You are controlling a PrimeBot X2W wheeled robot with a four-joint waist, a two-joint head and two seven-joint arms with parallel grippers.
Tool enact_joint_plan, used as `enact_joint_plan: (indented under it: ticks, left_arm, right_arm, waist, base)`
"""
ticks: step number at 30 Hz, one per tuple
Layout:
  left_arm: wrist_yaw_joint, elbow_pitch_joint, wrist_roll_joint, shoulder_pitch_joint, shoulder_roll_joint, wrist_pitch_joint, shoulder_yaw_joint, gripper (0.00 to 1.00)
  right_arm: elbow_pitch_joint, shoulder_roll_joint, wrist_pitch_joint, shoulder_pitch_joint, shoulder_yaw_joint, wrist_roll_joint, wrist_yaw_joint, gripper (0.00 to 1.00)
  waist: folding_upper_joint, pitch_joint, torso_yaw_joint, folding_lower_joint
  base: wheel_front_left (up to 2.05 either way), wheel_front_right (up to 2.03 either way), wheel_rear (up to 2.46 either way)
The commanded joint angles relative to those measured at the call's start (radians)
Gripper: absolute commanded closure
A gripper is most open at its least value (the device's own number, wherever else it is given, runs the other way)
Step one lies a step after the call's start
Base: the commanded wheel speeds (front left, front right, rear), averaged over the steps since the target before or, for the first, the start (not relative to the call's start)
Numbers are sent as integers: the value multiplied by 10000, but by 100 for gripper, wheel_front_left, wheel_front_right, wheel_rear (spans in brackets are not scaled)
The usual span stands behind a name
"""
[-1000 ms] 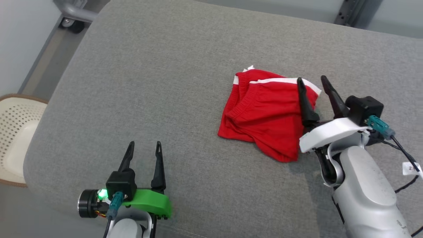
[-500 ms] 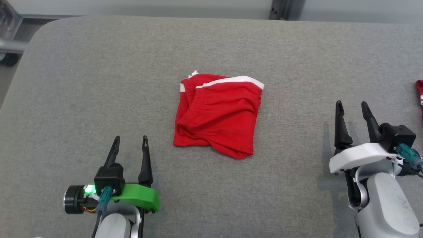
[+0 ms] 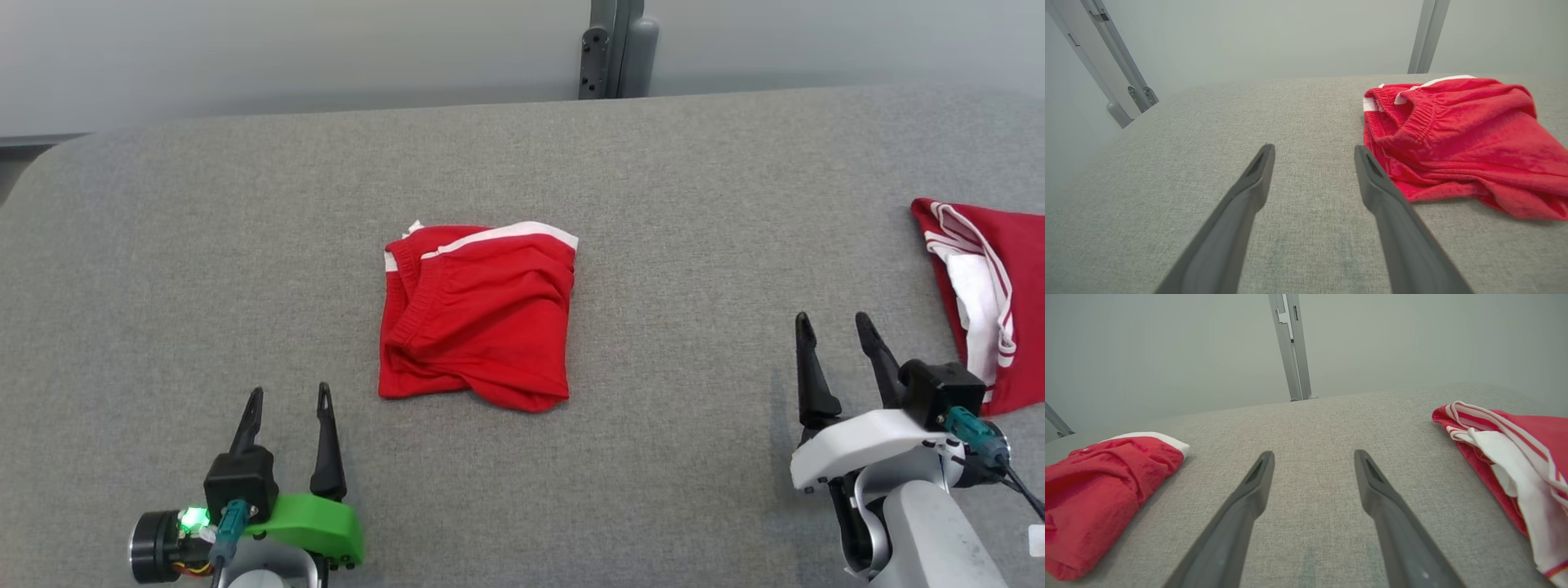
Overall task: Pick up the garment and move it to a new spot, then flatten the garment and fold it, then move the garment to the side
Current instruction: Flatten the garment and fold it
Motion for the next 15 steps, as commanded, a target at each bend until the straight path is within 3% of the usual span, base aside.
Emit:
enact_joint_plan:
  ticks: [1,15]
  left_arm:
    - [-47,35,86,193,32,7,96,0]
    - [-219,-29,188,765,30,7,464,0]
  right_arm:
    - [48,-8,-3,187,103,53,-2,0]
    - [76,-9,-3,598,585,325,-2,0]
  waist:
    - [-1,-414,-242,0]
    - [-1,-897,-203,0]
  base:
    - [0,0,0]
    - [0,0,0]
